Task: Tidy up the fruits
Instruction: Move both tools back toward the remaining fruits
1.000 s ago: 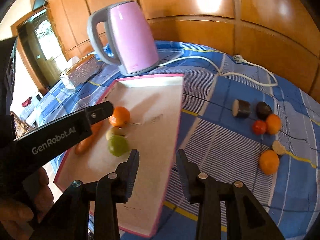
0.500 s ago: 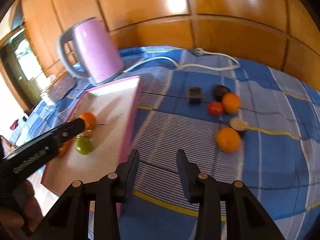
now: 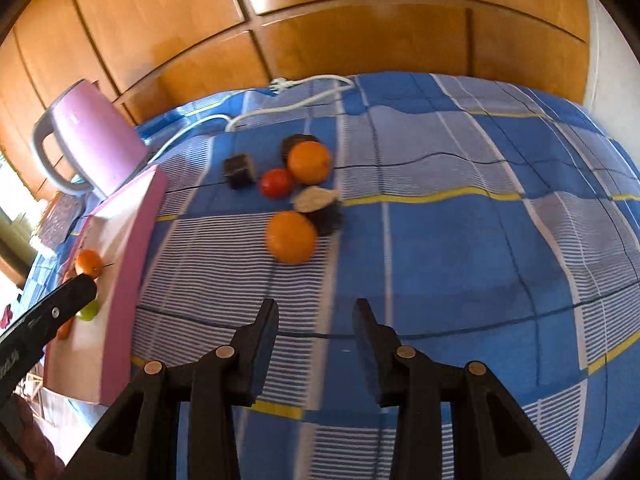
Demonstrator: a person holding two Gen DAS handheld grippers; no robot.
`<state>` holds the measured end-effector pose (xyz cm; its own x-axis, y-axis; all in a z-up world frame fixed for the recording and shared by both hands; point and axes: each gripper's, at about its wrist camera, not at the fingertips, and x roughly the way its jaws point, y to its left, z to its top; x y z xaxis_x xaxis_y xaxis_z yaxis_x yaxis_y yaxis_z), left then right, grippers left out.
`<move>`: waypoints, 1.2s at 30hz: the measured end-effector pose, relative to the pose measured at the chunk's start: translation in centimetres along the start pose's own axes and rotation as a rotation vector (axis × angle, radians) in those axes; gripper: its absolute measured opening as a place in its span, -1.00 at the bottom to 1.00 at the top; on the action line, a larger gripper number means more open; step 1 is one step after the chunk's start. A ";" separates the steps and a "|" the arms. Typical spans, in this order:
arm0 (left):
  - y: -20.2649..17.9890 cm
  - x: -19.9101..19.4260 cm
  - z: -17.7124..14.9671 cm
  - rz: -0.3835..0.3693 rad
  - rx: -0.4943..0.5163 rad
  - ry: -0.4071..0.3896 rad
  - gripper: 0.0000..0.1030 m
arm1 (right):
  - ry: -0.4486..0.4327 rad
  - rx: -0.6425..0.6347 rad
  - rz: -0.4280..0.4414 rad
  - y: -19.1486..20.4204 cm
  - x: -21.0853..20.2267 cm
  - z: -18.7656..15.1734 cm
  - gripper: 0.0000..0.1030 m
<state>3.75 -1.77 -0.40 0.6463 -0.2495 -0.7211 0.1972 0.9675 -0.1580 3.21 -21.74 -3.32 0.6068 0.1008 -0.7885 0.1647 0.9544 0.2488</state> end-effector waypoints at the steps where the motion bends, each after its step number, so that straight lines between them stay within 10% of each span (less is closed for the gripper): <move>1: -0.4 0.2 -0.1 -0.007 0.012 0.007 -0.31 | 0.002 0.006 -0.003 -0.3 0.1 0.0 -0.25; 36: -9.8 9.9 0.6 -0.215 0.181 0.099 0.03 | 0.011 0.066 0.061 -3.5 2.5 5.9 -0.25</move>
<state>8.68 -13.80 -5.60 0.5020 -0.4344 -0.7479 0.4558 0.8678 -0.1981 8.78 -26.52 -2.85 0.6086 0.1613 -0.7769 0.1787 0.9261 0.3322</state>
